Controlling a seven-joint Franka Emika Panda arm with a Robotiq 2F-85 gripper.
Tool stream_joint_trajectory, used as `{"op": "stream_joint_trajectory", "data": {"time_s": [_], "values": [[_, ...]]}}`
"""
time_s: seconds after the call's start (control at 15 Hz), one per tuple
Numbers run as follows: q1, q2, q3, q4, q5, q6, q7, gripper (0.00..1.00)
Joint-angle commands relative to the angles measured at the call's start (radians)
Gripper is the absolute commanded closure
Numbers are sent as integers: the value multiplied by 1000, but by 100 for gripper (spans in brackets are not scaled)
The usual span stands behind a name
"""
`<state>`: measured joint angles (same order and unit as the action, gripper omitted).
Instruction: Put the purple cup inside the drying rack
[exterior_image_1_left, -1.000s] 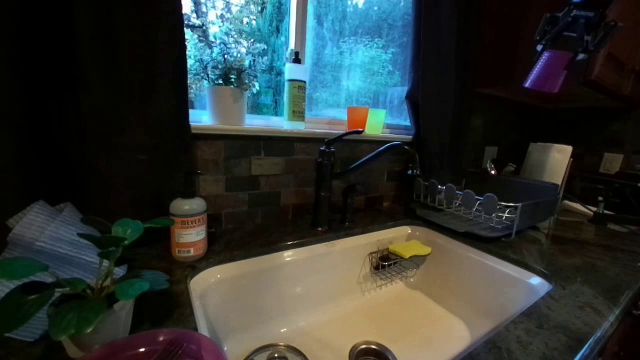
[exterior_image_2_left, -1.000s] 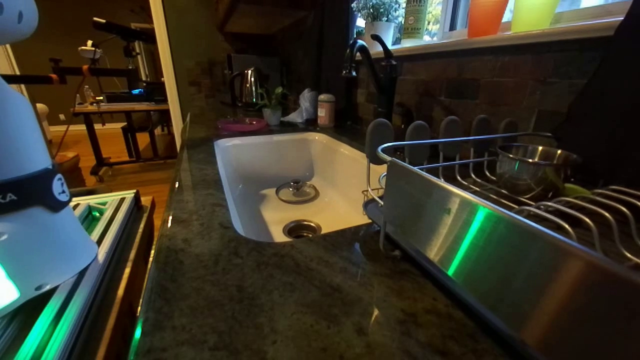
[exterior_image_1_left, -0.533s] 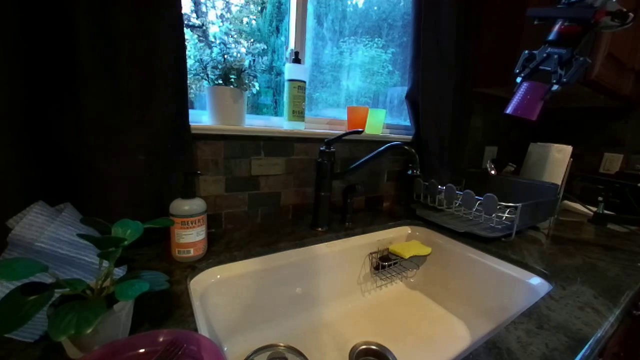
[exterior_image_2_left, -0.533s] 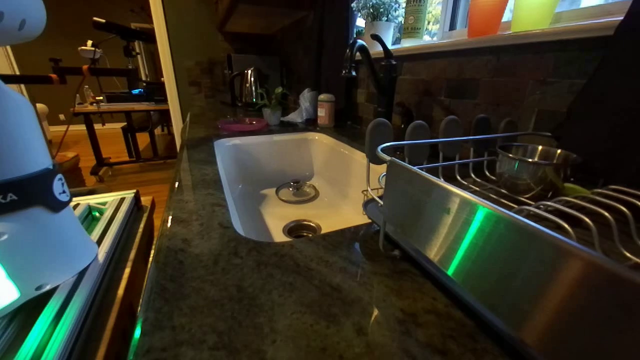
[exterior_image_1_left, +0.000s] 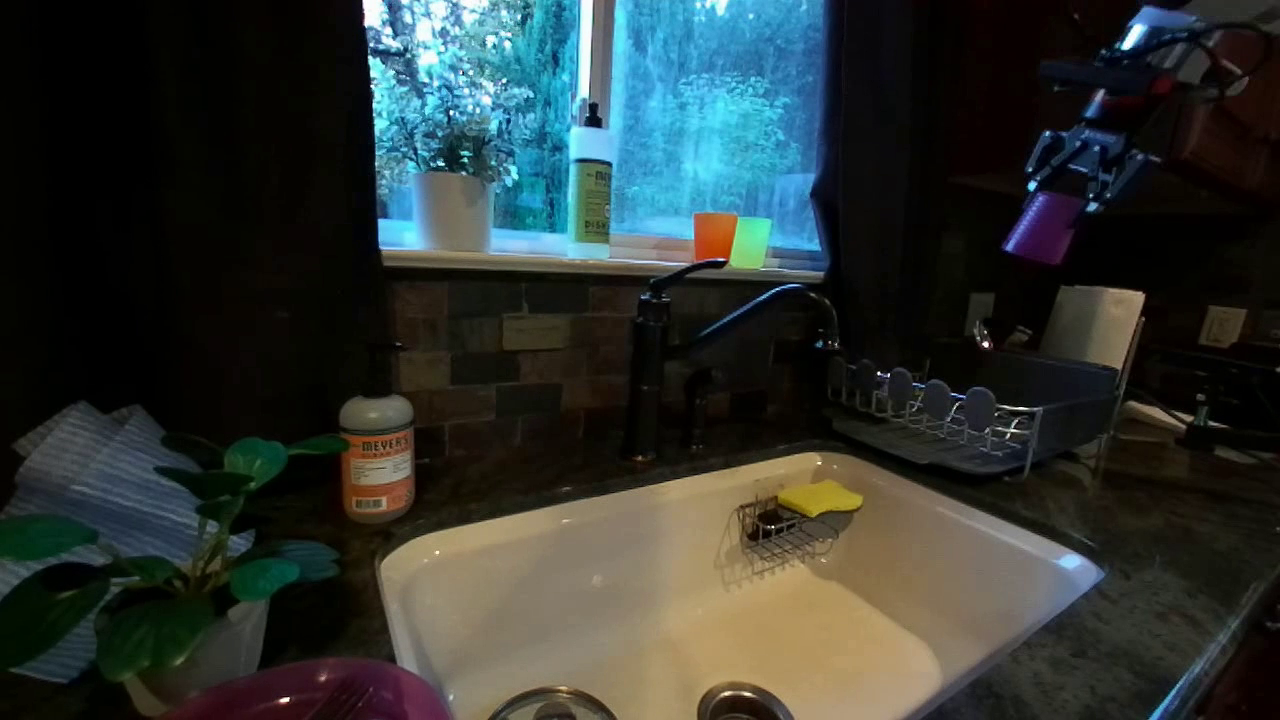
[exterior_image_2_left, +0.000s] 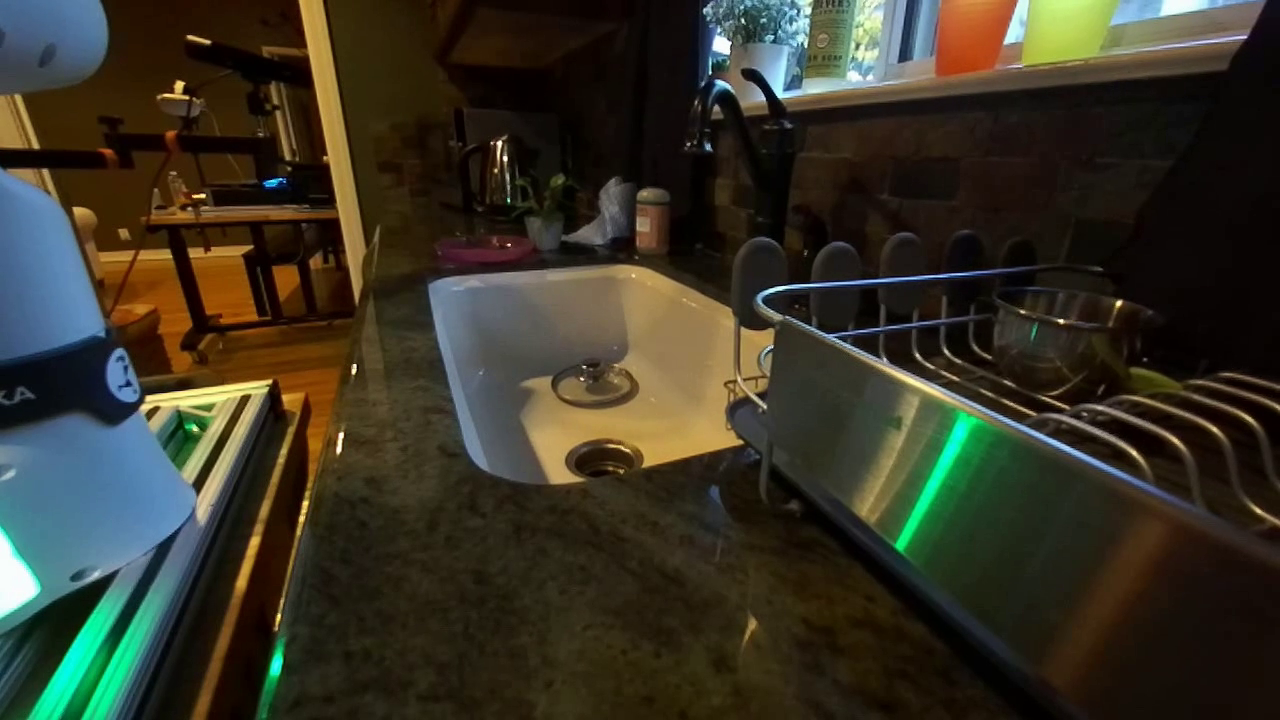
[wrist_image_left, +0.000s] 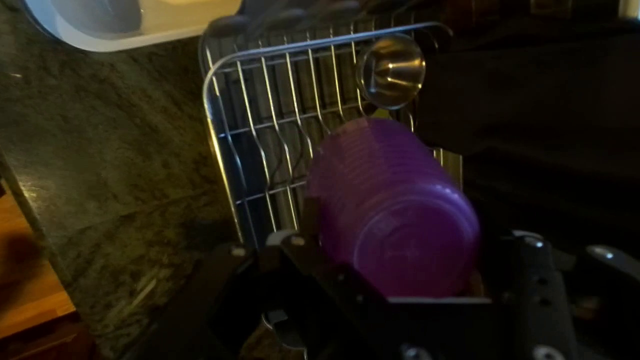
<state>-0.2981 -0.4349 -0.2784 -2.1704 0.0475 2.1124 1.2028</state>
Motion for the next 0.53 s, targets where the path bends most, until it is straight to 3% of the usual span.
{"op": "stream_joint_trajectory", "data": {"time_s": [0.0, 0.27, 0.47], "values": [[-9, 165, -6, 12, 90, 150, -25, 55], [5, 335, 18, 55, 138, 190, 19, 55], [12, 422, 18, 86, 171, 156, 40, 55]]}}
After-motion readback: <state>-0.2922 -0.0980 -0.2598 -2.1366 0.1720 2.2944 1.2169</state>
